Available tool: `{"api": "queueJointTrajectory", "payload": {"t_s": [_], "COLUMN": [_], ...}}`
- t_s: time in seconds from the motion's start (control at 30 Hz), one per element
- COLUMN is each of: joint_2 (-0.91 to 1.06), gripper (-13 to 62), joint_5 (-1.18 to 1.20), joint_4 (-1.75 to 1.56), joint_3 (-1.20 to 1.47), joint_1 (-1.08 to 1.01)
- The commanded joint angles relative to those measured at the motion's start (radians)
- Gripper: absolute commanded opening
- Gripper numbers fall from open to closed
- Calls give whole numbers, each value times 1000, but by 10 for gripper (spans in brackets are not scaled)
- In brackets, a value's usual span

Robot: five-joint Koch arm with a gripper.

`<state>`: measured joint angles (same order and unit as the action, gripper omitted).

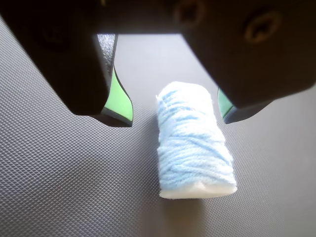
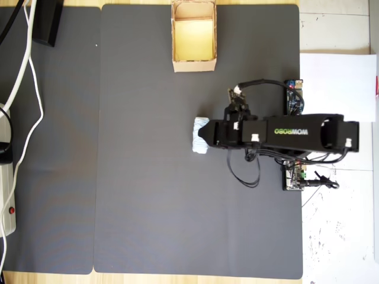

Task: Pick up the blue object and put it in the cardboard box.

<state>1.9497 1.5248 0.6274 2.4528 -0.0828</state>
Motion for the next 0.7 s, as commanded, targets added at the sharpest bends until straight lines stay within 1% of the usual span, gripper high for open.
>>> {"api": "queueJointTrajectory", "payload": {"t_s": [0.0, 0.1, 0.4, 0.47, 0.67], "joint_2": [-40, -140, -351, -371, -377], "gripper": [332, 332, 325, 294, 122], "joint_5": [29, 29, 32, 29, 8], "joint_4": [-3, -3, -25, -46, -175], "joint_3": [-120, -179, -258, -252, -204], "joint_1": [11, 9, 5, -2, -17]}}
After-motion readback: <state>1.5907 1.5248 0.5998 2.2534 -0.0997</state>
